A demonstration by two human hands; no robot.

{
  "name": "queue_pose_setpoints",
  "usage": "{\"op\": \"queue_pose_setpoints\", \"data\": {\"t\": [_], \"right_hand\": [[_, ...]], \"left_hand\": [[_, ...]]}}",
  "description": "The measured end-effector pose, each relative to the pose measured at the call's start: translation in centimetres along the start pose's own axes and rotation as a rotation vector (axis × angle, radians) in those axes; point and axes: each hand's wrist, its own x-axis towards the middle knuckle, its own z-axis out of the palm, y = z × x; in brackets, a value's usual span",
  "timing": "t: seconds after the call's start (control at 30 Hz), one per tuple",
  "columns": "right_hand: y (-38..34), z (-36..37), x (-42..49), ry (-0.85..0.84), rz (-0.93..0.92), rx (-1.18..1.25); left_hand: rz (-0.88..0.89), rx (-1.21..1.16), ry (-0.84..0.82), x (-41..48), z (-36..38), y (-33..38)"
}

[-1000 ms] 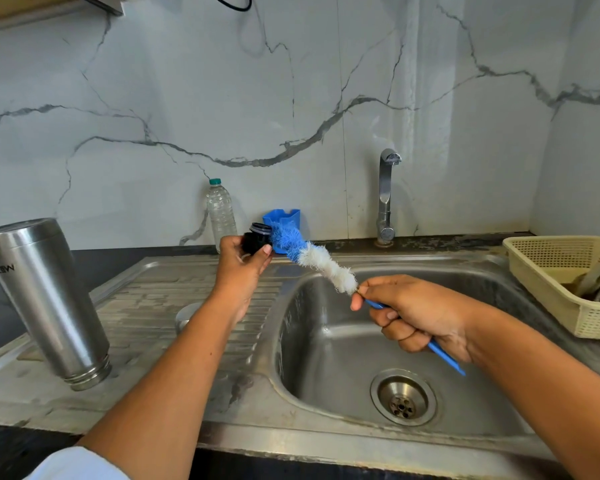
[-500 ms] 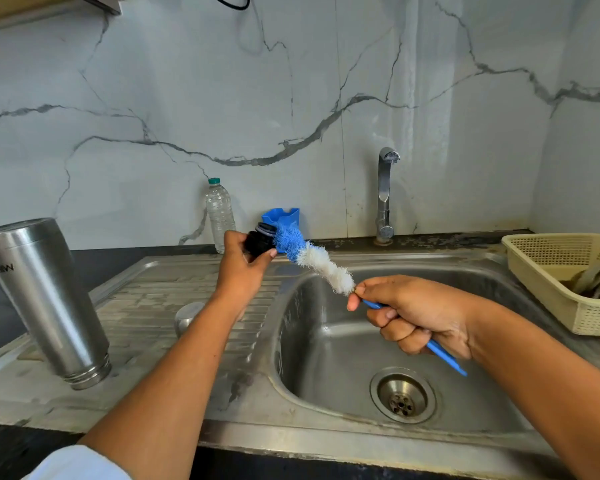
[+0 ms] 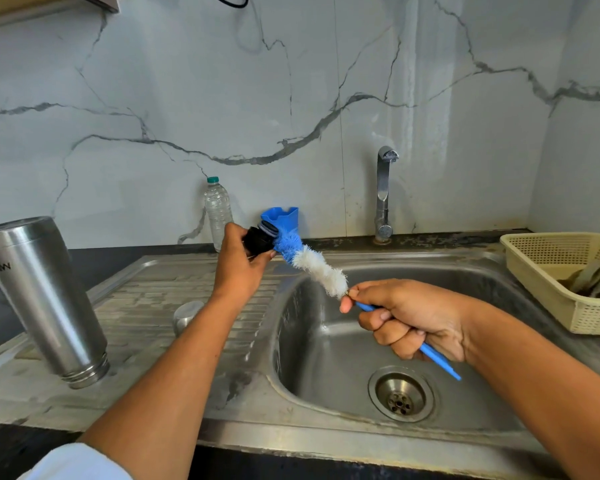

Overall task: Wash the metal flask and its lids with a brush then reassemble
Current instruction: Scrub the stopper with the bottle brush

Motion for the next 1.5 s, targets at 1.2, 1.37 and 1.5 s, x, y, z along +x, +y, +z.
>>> {"op": "queue_pose_setpoints", "data": {"t": [1.2,1.37,1.5], "right_hand": [[0.5,-0.5,0.6,0.185,-0.223,-0.55],[0.4,-0.4,0.7,0.195,-0.254,-0.596],[0.6,-0.4,0.9,0.205,-0.275,-0.583]], "left_hand": [[-0.727,-0.902,-0.357,-0.8,-1.6,1.8],[-0.738,-0.912,-0.403,-0.9,-1.6,2.2],[-0.75,-0.9,-0.459,-1.1,-1.4,2.3]]}}
